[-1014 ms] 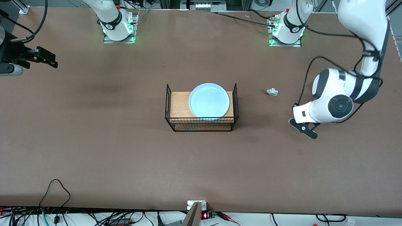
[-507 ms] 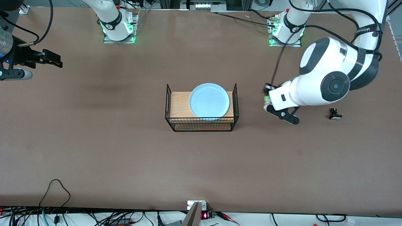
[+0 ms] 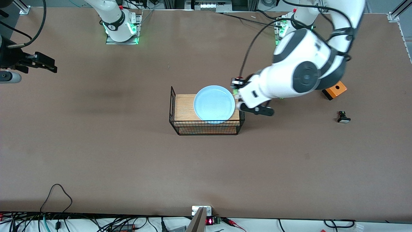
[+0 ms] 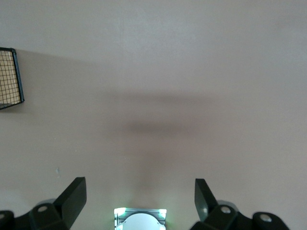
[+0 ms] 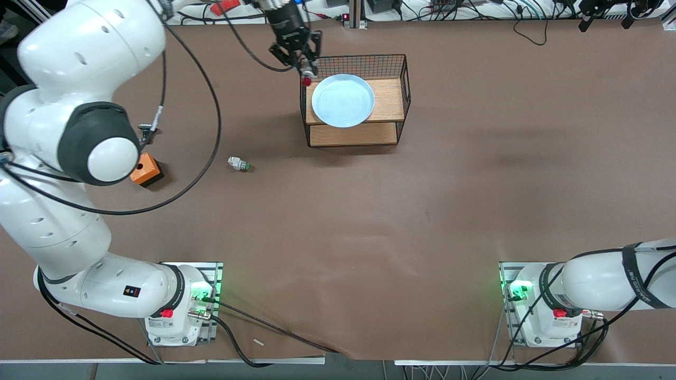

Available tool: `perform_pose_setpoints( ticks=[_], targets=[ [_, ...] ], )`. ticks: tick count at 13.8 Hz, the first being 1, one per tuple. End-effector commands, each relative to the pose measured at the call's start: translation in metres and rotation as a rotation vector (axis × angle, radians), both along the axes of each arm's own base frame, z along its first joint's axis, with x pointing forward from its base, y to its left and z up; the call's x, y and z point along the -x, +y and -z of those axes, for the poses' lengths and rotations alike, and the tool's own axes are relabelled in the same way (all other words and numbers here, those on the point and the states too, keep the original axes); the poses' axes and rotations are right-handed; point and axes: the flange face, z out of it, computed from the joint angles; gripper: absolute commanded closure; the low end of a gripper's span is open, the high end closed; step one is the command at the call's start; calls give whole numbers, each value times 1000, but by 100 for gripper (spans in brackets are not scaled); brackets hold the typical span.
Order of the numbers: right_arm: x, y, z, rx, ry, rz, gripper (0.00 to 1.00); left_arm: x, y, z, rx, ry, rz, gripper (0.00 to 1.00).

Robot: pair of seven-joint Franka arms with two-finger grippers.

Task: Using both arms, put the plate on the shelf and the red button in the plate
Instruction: 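Lift the white-red button with the left gripper and carry it over the plate, then lower the button onto the plate and open the left gripper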

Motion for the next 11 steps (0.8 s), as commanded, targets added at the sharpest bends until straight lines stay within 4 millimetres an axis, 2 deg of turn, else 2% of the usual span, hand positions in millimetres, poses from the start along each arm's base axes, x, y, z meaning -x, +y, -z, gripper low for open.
perform_pose_setpoints(
  ticks=[1, 4, 7, 9, 11],
  targets=[
    [-8, -3, -2, 14, -4, -5, 0, -6, -25, 23, -24, 46, -29, 95],
    [-9, -3, -3, 13, -16, -4, 0, -1, -30, 9, -66, 0, -39, 95],
    [-11, -2, -4, 12, -28, -12, 0, -3, -34, 7, -58, -19, -55, 95],
    [-13, -1, -1, 12, -29, -5, 0, -3, -35, 13, -60, -11, -54, 96],
    [-13, 3, 0, 10, -27, -12, 0, 7, -53, 34, -83, 17, -39, 96]
  ],
)
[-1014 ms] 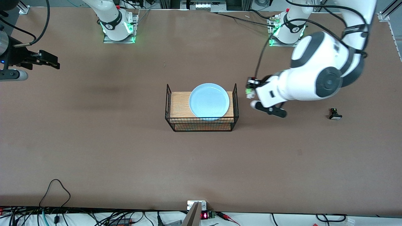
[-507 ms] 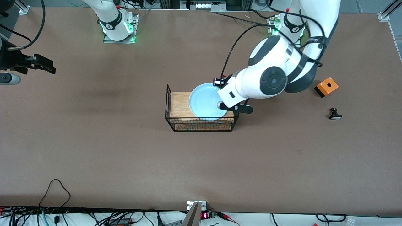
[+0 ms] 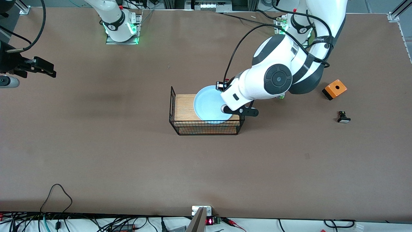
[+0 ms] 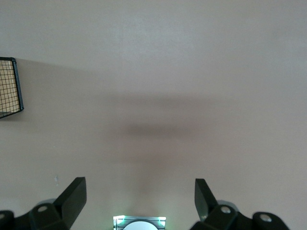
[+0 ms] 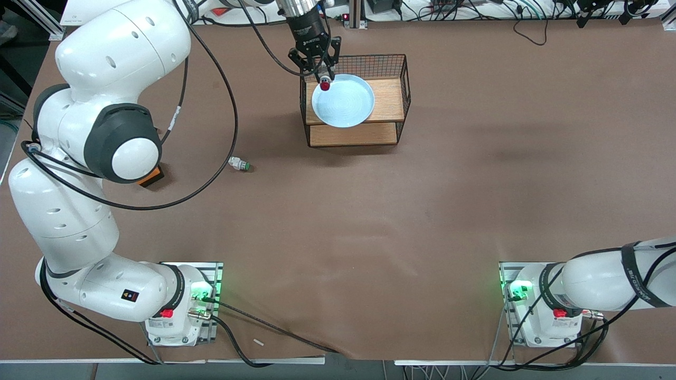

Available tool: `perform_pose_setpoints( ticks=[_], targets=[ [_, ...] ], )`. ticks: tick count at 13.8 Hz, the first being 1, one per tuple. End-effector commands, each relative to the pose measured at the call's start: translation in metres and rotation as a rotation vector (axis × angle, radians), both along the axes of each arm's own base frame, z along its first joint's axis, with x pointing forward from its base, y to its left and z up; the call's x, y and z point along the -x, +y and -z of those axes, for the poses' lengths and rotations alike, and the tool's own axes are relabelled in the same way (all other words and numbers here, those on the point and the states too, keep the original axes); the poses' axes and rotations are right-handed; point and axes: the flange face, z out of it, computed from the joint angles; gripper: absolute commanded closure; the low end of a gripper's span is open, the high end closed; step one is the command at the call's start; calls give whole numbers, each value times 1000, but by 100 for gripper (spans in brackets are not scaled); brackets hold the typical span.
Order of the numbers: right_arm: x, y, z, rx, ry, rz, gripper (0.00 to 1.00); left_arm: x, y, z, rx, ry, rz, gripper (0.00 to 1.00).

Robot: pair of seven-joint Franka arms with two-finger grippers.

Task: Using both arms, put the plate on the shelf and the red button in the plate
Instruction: 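Lower the button onto the plate and open the left gripper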

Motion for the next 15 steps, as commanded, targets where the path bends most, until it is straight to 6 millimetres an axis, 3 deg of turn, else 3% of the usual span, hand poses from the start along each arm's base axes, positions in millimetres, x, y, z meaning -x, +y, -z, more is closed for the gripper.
perform_pose_setpoints(
  ticks=[1, 3, 4, 6, 8, 9, 10, 11, 13, 15],
  targets=[
    [-4, 6, -5, 8, -11, -14, 0, 5, -19, 21, -40, 17, -15, 96],
    [-4, 9, -5, 8, -12, -17, 0, -2, -23, 28, -21, -30, -38, 95],
    [-4, 8, -4, 8, -9, -17, 0, 4, -36, 48, -23, -22, -28, 95],
    [-3, 9, -4, 6, 1, -26, 0, 15, -62, 71, -52, -64, 16, 95],
    [-2, 8, -3, 7, 10, -26, 0, -3, -44, 85, -152, -158, 42, 92],
    [-1, 7, -2, 9, 18, -24, 0, -1, -47, 85, -152, -159, 42, 78],
    [-1, 5, -2, 9, 18, -22, 0, 9, -60, 86, -158, -154, 42, 50],
    [-1, 4, -3, 9, 16, -19, 0, 14, -66, 83, -164, -152, 26, 1],
    [-1, 7, -3, 9, 13, -25, 0, 7, -58, 64, -161, -157, -23, 0],
    [-3, 8, -4, 7, 1, -26, 0, 9, -46, 32, -156, -139, -54, 0]
  ],
)
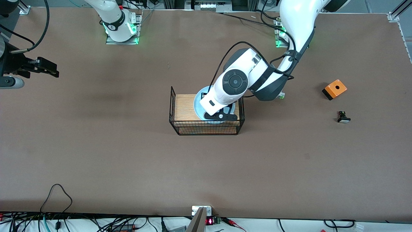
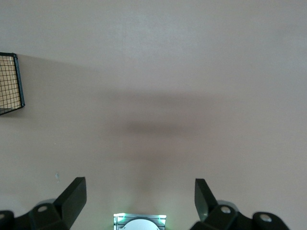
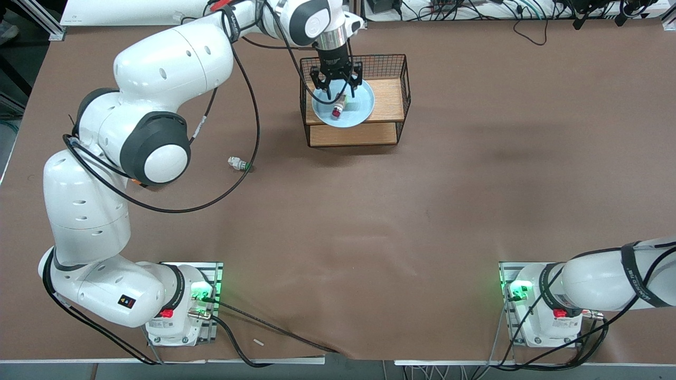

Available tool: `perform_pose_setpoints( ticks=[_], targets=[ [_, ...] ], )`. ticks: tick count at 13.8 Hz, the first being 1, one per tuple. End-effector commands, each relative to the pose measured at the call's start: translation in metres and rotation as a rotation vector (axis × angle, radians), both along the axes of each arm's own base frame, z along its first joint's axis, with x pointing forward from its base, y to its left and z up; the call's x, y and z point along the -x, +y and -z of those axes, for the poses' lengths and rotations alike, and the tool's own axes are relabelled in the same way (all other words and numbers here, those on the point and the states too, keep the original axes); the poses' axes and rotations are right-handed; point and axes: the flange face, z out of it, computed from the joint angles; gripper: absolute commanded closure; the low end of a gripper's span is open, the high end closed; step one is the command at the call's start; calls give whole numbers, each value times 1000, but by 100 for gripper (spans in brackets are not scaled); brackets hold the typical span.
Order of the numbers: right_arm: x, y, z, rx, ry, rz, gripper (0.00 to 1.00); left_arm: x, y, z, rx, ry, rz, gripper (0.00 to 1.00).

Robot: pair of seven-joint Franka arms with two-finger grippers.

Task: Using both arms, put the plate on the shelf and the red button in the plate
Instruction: 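Lower the button onto the plate and open the left gripper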

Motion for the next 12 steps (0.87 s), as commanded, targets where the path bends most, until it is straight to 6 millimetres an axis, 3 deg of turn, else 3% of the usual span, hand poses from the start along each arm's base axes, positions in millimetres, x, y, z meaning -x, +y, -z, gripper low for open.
perform_pose_setpoints(
  ticks=[1, 4, 8, 11, 12],
  targets=[
    [-3, 0, -7, 9, -12, -14, 0, 2, 20, -49, -22, -10, -33, 0],
    [-3, 0, -7, 7, -12, -12, 0, -14, 69, -66, -64, 24, -54, 0],
    [-2, -1, -7, 8, -10, -13, 0, -49, 170, -99, -53, -18, 120, 0],
    [-3, 0, -7, 7, -12, -15, 0, -45, 199, -127, -192, -80, 324, 0],
    [-2, 0, -7, 7, -10, -15, 0, -37, 210, -157, -216, -118, 325, 0]
  ],
)
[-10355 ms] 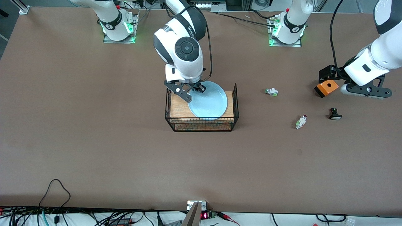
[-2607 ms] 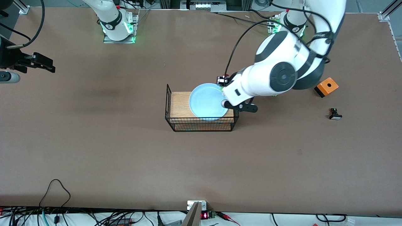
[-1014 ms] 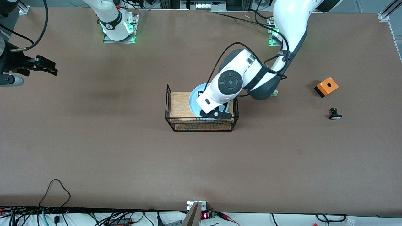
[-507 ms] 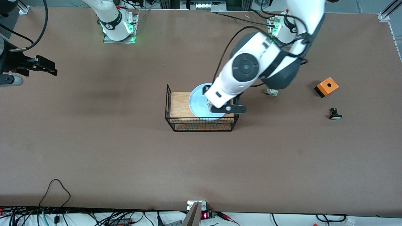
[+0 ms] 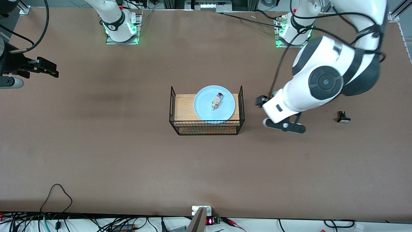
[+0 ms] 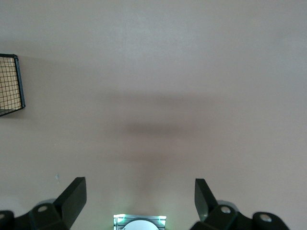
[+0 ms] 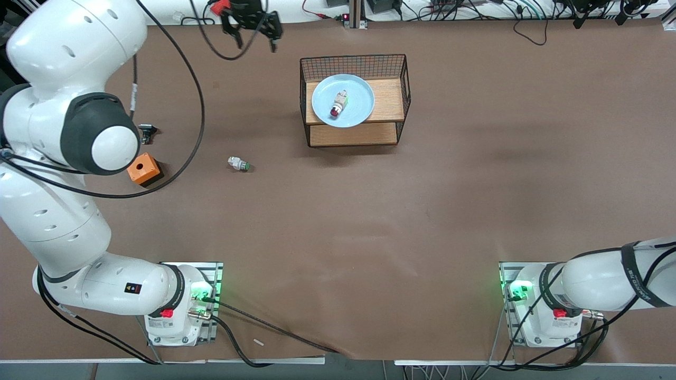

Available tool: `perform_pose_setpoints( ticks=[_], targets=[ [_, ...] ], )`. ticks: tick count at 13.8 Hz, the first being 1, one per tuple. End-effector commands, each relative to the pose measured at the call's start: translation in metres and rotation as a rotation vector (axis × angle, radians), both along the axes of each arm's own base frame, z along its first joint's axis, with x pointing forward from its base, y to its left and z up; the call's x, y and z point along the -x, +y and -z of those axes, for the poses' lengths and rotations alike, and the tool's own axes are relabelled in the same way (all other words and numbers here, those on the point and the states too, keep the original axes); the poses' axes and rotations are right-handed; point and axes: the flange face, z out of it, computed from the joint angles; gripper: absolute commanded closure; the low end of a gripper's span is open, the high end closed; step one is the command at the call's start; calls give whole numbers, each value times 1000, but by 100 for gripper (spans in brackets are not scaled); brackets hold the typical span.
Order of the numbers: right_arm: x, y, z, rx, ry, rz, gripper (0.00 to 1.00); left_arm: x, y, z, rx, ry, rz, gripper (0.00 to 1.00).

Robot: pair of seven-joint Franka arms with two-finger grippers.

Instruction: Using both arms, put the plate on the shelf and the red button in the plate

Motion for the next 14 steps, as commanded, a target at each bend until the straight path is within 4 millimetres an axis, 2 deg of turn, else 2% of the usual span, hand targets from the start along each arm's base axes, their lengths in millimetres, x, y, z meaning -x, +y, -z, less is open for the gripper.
perform_pose_setpoints(
  ticks=[1, 2, 3, 4, 6, 8, 10, 12, 14],
  targets=[
    [-2, -1, -5, 8, -6, -15, 0, 22, 24, -57, -70, -63, 53, 0],
    [-2, -1, -5, 8, -7, -15, 0, 26, 49, -69, -84, -76, 18, 0],
    [-2, 0, -5, 7, -6, -16, 0, 34, 62, -71, -100, -73, 0, 0],
    [-2, 0, -5, 7, -6, -16, 0, 39, 93, -73, -74, -54, -65, 0],
    [-2, 0, -5, 7, -6, -16, 0, 51, 140, -72, 66, -7, -174, 0],
    [-2, -1, -5, 7, -6, -15, 0, 64, 169, -70, 59, -74, -136, 0],
    [-2, -1, -5, 7, -6, -15, 0, 77, 183, -76, -24, -115, -114, 0],
    [-2, 1, -5, 7, -6, -18, 0, 79, 211, -86, -27, -144, -164, 0],
    [-2, 0, -5, 8, -6, -16, 0, 91, 217, -87, -28, -141, -187, 0]
  ],
)
